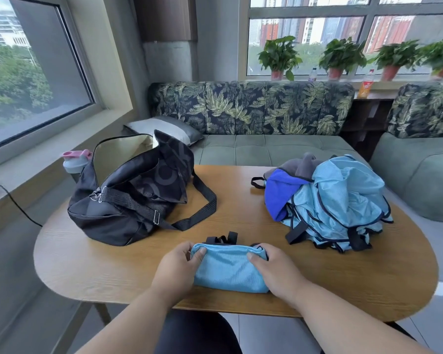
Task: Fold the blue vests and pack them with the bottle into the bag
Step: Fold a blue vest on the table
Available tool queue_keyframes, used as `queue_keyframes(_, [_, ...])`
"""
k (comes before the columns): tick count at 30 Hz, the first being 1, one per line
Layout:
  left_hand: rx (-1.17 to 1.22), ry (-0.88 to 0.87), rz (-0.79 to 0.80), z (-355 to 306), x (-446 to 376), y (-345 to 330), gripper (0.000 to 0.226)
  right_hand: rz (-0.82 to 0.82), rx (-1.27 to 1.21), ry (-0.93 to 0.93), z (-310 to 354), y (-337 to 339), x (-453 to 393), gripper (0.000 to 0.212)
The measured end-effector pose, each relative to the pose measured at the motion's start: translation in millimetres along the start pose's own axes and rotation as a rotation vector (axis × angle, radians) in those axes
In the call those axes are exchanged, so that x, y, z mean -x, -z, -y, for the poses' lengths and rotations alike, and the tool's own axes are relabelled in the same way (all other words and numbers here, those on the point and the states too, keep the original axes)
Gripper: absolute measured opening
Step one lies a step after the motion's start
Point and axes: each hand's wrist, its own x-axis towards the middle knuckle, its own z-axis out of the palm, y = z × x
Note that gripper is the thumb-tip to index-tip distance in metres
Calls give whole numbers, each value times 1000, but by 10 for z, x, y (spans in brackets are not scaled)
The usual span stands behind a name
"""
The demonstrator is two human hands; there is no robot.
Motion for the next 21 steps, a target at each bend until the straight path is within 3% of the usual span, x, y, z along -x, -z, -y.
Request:
queue_keyframes(4, [-80, 71, -32, -9, -162, -127, 26, -137, 103, -12, -130, -36, -190, 11])
queue_keyframes(8, [-50, 91, -108, 39, -210, -156, 19, -211, 257, -3, -185, -45, -257, 51])
queue_keyframes(10, [-23, 79, -104, 77, -217, -146, 20, -184, 355, -5, -198, -40, -307, 57])
queue_keyframes(15, [-87, 31, -90, 100, -185, -139, 31, -141, 444, 40, -210, -35, -368, 52])
queue_keyframes(21, [-217, -3, -25, 85, -129, -140, 22, -90, 387, 55, -215, 5, -306, 22])
